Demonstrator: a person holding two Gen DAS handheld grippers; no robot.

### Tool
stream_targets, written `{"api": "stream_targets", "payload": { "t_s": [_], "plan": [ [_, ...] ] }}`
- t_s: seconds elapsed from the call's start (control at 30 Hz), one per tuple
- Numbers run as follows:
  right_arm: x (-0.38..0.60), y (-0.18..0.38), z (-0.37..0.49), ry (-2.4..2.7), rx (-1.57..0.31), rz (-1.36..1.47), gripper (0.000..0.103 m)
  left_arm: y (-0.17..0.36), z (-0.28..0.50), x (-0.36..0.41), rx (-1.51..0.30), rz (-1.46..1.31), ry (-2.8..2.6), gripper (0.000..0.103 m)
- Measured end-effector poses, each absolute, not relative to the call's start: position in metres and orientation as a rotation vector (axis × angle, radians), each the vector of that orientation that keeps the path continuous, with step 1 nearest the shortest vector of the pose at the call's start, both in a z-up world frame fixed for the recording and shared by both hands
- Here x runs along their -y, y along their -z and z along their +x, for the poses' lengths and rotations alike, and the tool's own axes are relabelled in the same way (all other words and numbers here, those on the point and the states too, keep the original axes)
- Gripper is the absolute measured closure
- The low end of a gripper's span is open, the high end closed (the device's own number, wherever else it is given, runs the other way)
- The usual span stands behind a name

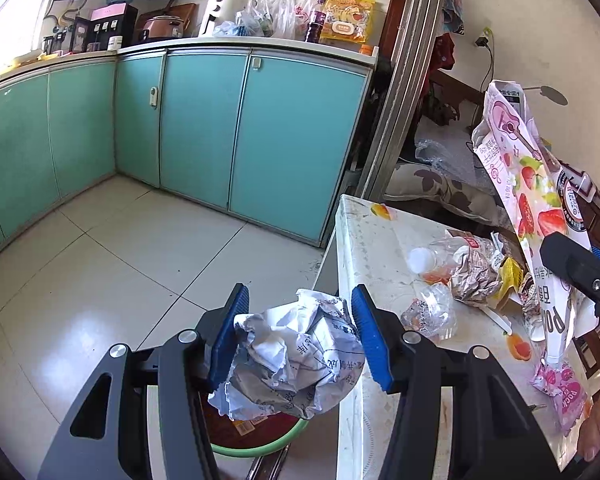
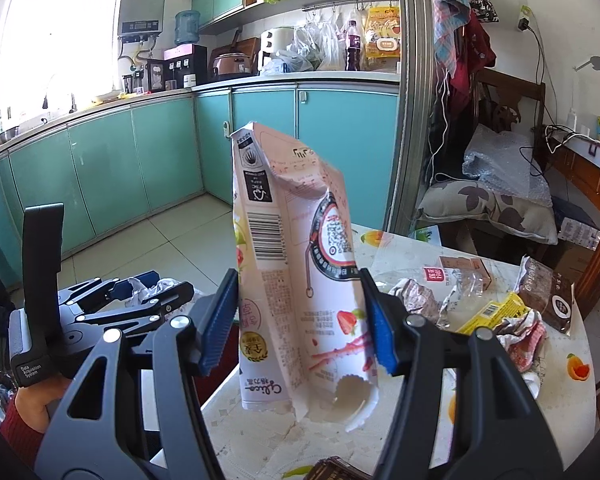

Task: Collect trash
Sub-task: 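Carry the foil wrapper and snack bag to the red bin and release both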

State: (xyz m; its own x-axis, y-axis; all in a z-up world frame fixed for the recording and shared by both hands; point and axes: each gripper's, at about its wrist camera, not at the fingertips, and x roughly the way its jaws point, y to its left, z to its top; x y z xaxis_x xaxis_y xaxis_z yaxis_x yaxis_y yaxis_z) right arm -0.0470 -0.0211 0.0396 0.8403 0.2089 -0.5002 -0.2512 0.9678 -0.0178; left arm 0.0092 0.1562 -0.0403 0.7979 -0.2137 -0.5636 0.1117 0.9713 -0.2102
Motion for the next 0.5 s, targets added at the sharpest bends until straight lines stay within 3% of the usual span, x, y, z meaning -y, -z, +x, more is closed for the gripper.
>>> {"api": "stream_targets", "payload": {
  "t_s": [0.23, 0.5],
  "plan": [
    [-0.004, -0.025, -0.027, -0.310, -0.589, -0.138, 0.046, 0.061, 0.016, -0.177, -0.678, -0.193, 0.117, 0.052],
    [-0.027, 0.010, 0.031, -0.455, -0.851, -0.034, 0.046, 0.093, 0.034, -0.192, -0.794, -0.271, 0.116, 0.052]
  ]
}}
